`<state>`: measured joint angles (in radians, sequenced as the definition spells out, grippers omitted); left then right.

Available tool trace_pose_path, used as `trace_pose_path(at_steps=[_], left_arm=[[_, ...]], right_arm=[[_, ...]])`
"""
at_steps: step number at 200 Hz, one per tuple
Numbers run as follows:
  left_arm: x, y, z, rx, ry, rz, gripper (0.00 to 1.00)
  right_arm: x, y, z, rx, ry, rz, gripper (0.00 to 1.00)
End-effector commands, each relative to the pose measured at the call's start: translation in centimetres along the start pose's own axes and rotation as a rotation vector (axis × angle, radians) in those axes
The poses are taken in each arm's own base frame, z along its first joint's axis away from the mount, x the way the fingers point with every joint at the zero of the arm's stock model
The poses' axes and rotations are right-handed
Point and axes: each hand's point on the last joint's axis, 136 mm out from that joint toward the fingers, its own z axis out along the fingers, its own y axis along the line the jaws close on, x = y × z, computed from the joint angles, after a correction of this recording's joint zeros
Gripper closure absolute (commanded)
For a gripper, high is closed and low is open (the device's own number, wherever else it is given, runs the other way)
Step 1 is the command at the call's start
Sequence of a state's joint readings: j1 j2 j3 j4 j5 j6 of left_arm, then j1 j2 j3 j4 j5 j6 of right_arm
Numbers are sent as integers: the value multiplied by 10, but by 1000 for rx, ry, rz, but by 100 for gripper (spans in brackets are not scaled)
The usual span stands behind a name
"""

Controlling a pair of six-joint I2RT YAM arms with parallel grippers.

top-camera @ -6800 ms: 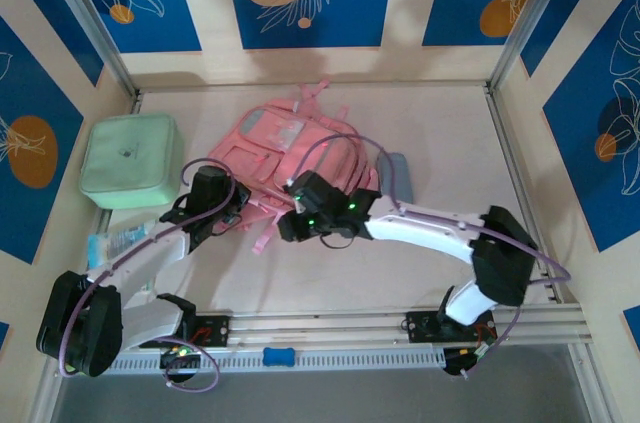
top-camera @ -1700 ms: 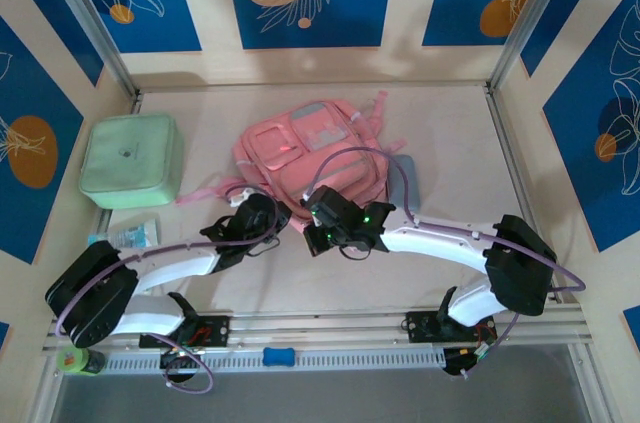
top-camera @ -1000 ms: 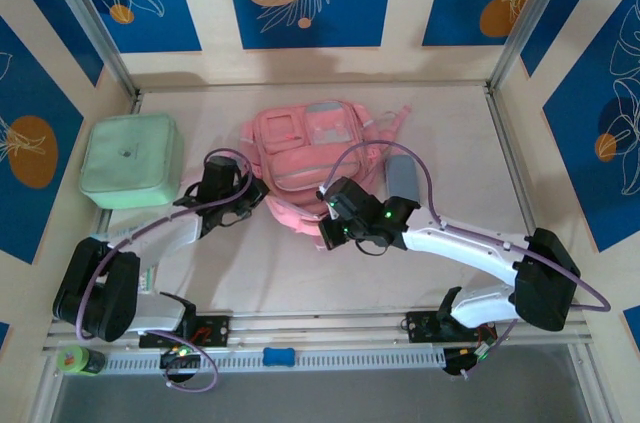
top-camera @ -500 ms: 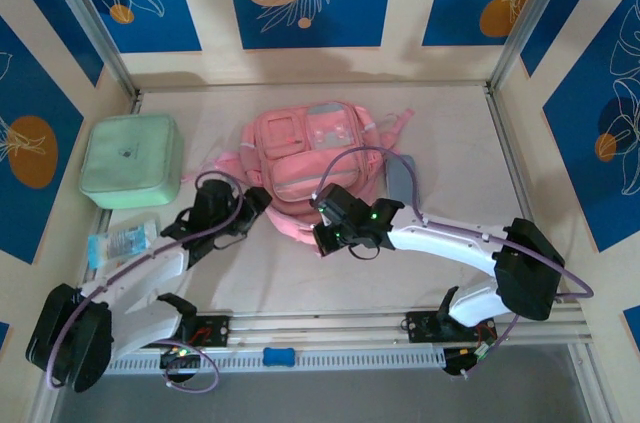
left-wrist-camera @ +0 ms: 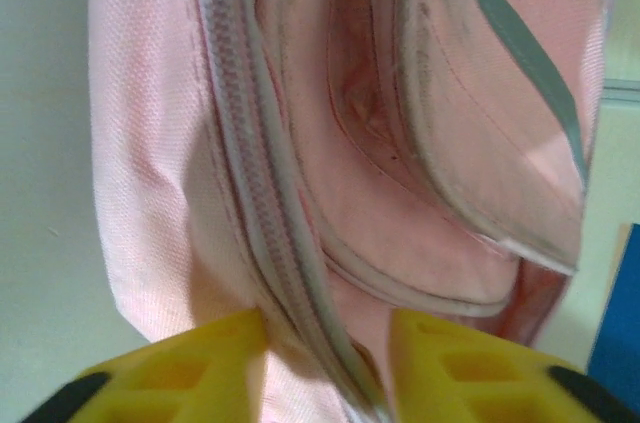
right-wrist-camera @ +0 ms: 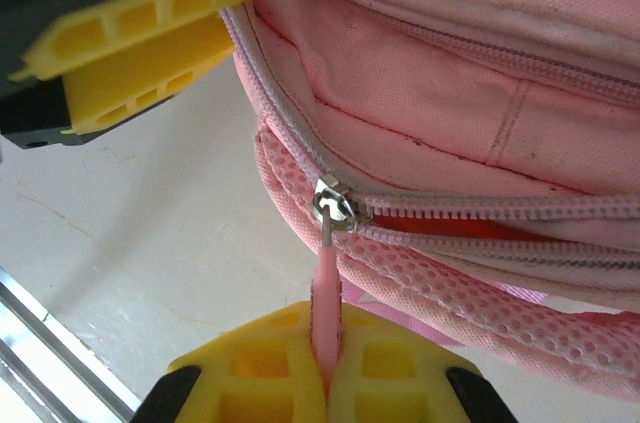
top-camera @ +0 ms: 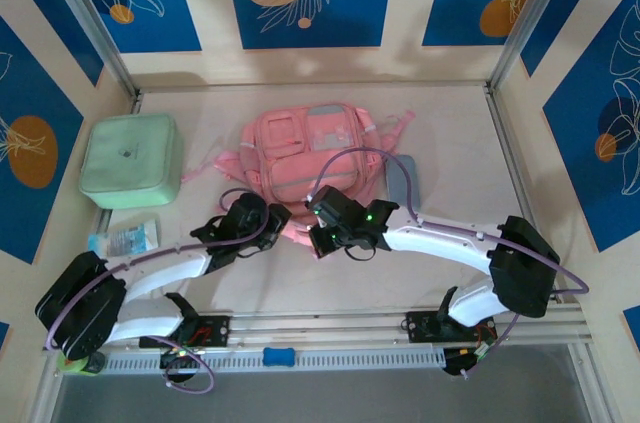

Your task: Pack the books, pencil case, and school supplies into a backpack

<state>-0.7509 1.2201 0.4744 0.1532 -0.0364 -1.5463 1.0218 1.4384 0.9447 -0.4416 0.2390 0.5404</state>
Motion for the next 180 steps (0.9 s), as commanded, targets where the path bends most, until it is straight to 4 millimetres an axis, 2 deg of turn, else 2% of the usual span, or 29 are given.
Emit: trace_pose_path(at_steps=[1, 32, 50, 78, 95, 121, 137, 156, 172, 180], left_arm=[[-9, -14, 3, 34, -62, -20, 76], [-15, -18, 6, 69, -85, 14, 100], [-30, -15, -1, 24, -136, 49, 100], [-67, -18, -13, 4, -175, 102, 100], [-91, -13, -20, -48, -200, 119, 100], [-113, -10, -24, -74, -203, 145, 100], [-126, 0, -27, -119, -227, 137, 100], [-147, 2, -29, -111, -228, 125, 100], [-161, -6, -31, -90, -227, 142, 100], [-167, -4, -34, -126, -235, 141, 100]], right_arm=[[-8, 17, -5, -45, -11, -38, 100], [0, 15, -4, -34, 19, -50, 100], [9, 6, -7, -4, 44, -47, 100], [23, -16, -20, 67, 63, -28, 100], [32, -32, -28, 88, 75, 8, 100], [39, -66, -41, 154, 85, 108, 100], [38, -76, -47, 141, 81, 152, 100], [30, -88, -56, 183, 60, 169, 100], [22, -90, -61, 209, 47, 172, 100], [16, -87, -61, 200, 42, 174, 100]])
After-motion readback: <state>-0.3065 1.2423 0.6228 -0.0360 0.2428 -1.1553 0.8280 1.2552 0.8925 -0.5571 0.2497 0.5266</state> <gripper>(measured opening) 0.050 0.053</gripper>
